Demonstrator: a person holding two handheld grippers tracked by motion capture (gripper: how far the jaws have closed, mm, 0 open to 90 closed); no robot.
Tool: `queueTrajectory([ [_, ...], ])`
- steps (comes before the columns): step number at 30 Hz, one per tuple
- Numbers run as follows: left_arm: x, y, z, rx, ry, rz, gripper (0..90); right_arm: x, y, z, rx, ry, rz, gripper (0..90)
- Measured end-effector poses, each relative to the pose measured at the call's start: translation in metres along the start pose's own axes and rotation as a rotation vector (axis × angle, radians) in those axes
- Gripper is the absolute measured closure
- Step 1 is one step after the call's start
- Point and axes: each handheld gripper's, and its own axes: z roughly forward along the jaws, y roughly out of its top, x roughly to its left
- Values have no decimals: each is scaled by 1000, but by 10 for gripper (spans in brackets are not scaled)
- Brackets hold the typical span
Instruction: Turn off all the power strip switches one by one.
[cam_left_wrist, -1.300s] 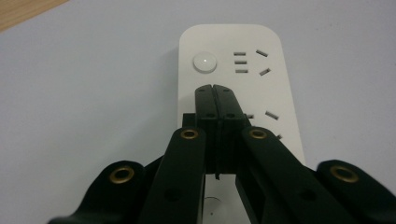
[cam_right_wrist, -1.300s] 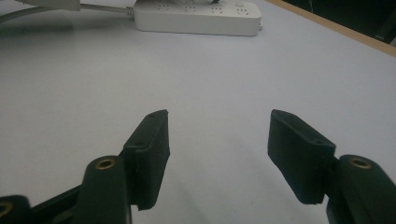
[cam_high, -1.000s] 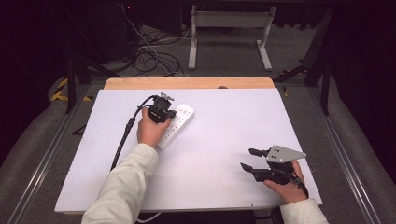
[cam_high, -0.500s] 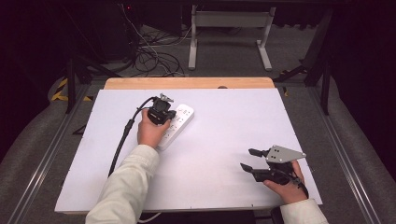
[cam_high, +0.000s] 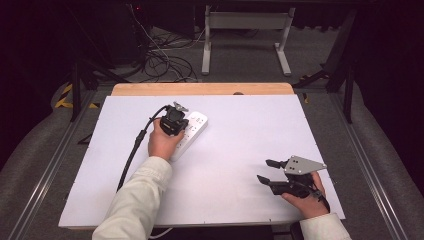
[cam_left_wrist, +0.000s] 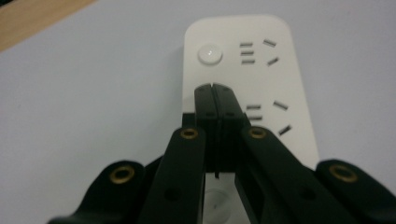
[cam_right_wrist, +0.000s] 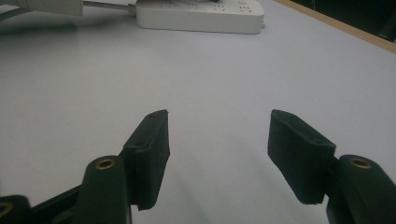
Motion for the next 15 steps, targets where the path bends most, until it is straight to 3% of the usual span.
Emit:
queueTrajectory([
  [4,5,0,0,-1,-39,-45,900,1,0,-1,-3,1,0,397],
  [7,5,4,-7,-4,-7,-21,900,0,0,-1,-3,1,3,396],
  [11,12,13,-20,-83,-54,-63,900,-1,0,0,-2,1,1,396],
  [15,10,21,-24,-81,-47,-36,900,-1,0,1,2,1,0,396],
])
